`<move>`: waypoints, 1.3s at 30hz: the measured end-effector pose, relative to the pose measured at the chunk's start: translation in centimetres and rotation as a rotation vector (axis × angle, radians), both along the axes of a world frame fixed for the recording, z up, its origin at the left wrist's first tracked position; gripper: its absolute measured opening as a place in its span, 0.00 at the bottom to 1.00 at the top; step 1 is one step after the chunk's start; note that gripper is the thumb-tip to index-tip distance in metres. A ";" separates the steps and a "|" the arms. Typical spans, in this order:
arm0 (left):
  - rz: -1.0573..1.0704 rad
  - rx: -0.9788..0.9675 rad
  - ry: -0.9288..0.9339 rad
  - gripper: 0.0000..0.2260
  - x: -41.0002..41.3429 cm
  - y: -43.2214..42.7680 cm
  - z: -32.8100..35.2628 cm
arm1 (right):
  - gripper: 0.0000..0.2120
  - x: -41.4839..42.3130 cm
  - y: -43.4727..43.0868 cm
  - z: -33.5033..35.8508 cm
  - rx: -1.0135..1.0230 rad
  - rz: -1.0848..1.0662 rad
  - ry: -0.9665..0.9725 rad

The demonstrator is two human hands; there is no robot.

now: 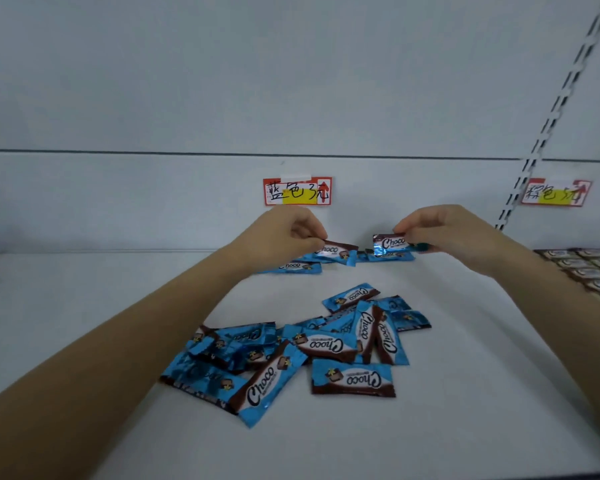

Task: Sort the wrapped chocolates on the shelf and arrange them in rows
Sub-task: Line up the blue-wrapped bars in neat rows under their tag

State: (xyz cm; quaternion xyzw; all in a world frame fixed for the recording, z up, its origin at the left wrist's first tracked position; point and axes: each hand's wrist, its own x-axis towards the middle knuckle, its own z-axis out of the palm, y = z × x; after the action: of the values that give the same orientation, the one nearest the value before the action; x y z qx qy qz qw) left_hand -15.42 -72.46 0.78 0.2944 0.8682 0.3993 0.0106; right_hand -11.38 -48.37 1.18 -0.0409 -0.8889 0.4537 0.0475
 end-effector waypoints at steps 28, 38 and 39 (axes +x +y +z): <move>-0.025 -0.509 0.386 0.10 -0.1 3.5 -3.2 | 0.09 0.0 0.5 -2.9 0.608 0.160 0.055; -0.221 -0.539 0.107 0.14 1.5 2.4 -1.3 | 0.06 2.3 -1.8 -1.2 0.418 0.466 -0.044; -0.229 -0.549 0.087 0.15 1.7 2.5 -1.2 | 0.07 2.6 -2.0 -1.1 0.450 0.502 -0.091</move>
State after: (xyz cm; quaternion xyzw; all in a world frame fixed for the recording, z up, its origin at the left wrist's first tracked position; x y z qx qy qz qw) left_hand -13.72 -69.98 -0.43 0.3933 0.9046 0.1327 0.0973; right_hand -8.75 -50.32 0.11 0.1704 -0.9503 0.2414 -0.0976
